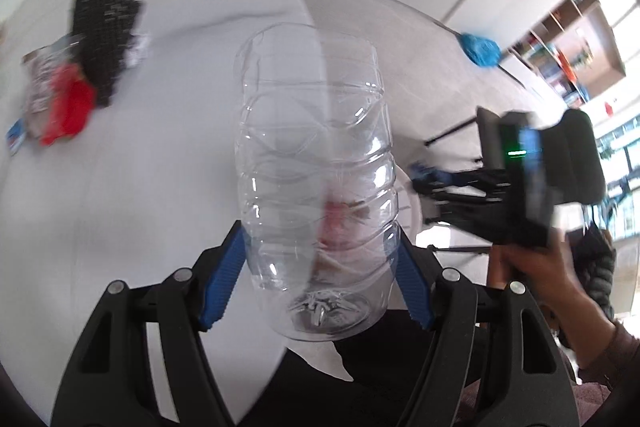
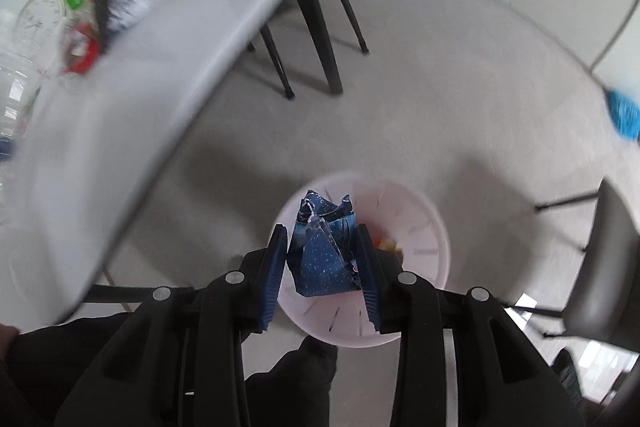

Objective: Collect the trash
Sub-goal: 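Carry the bottle and blue cloth over the bin and release both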

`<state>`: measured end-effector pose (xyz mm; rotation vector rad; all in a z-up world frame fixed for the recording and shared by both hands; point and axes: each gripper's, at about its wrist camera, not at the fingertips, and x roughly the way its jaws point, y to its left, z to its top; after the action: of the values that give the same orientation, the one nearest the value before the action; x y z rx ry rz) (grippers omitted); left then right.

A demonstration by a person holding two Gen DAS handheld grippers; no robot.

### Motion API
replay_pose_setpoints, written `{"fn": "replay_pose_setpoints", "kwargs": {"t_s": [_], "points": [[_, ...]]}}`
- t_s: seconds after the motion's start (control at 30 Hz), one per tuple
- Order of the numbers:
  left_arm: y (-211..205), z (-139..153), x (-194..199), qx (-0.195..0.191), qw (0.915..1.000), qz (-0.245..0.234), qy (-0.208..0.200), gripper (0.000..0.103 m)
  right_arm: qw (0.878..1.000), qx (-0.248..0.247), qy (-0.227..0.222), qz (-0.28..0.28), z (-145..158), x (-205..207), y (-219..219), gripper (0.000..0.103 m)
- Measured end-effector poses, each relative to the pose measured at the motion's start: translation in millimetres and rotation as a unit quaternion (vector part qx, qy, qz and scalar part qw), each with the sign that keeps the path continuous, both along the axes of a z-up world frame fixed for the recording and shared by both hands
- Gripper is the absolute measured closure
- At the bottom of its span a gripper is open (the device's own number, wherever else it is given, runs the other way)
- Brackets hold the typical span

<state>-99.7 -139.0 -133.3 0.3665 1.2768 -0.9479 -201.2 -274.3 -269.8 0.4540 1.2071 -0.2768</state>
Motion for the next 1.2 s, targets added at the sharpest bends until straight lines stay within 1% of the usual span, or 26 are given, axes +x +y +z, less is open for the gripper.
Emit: {"fn": "replay_pose_setpoints", "kwargs": {"t_s": [0.13,0.23,0.27,0.3,0.33,0.4,0.47,0.5,0.63,0.7,0.83,0.9,0.93,0.97,1.0,1.03,1.1,1.17,1.2], "points": [[-23.0,-8.7,-18.6,0.014,0.9993,-0.036,0.000,0.036,0.998,0.033,0.047,-0.022,-74.7,-4.6,-10.9,0.067],[-40.0,-14.6,-29.2,0.026,0.9978,-0.061,-0.003,0.036,0.995,0.052,0.081,-0.026,-118.0,-2.9,-16.5,0.066],[-45.0,-16.7,-34.0,0.031,0.9971,-0.069,-0.005,0.036,0.994,0.061,0.083,-0.027,-128.0,-1.6,-18.1,0.056],[-44.2,-17.4,-37.8,0.034,0.9966,-0.075,-0.005,0.036,0.994,0.068,0.085,-0.029,-133.9,-0.2,-18.8,0.037],[-48.5,-19.1,-39.4,0.039,0.9962,-0.078,-0.005,0.036,0.993,0.073,0.091,-0.031,-140.4,1.3,-20.2,0.033],[-58.2,-22.0,-46.5,0.047,0.9952,-0.086,-0.005,0.036,0.993,0.077,0.088,-0.027,-143.8,0.8,-23.8,0.029],[-67.0,-29.4,-55.0,0.054,0.9939,-0.096,-0.004,0.036,0.993,0.077,0.082,-0.025,-139.6,-6.3,-28.2,0.023],[-71.8,-33.7,-58.9,0.058,0.9933,-0.100,-0.003,0.036,0.994,0.071,0.073,-0.026,-132.1,-11.6,-32.3,0.020],[-90.8,-52.1,-70.6,0.069,0.9901,-0.122,0.007,0.036,0.998,0.031,0.045,-0.043,-90.2,-39.9,-49.4,0.013],[-104.6,-65.5,-77.4,0.074,0.9885,-0.131,0.015,0.035,0.998,0.016,0.024,-0.064,-65.3,-61.9,-60.1,0.007],[-127.9,-104.9,-85.2,0.089,0.9845,-0.146,0.039,0.035,0.994,-0.011,0.005,-0.105,-24.7,-105.6,-79.4,0.006],[-140.4,-134.3,-89.2,0.101,0.9814,-0.155,0.052,0.035,0.993,-0.019,0.002,-0.119,-11.7,-123.4,-86.1,0.005],[-145.3,-147.5,-91.5,0.108,0.9798,-0.158,0.057,0.031,0.992,-0.023,0.002,-0.124,-5.8,-131.1,-88.2,0.005],[-150.6,-161.3,-93.2,0.121,0.9777,-0.161,0.059,0.023,0.991,-0.027,0.005,-0.128,-0.5,-138.0,-89.8,0.005],[-156.2,-170.6,-94.7,0.129,0.9766,-0.162,0.058,0.012,0.991,-0.029,0.006,-0.132,2.2,-140.9,-88.9,0.005],[-159.9,-182.6,-97.4,0.139,0.9752,-0.162,0.056,0.008,0.990,-0.030,0.005,-0.137,4.5,-146.3,-89.2,0.005],[-166.1,-211.7,-99.1,0.169,0.9693,-0.168,0.061,0.008,0.989,-0.032,0.004,-0.146,7.9,-152.7,-88.7,0.005],[-165.9,-226.3,-100.6,0.185,0.9664,-0.165,0.068,0.008,0.988,-0.031,0.006,-0.153,6.5,-157.6,-88.3,0.004],[-165.2,-228.5,-100.1,0.187,0.9664,-0.162,0.068,0.008,0.987,-0.032,0.006,-0.155,4.7,-158.3,-87.3,0.004]]}}
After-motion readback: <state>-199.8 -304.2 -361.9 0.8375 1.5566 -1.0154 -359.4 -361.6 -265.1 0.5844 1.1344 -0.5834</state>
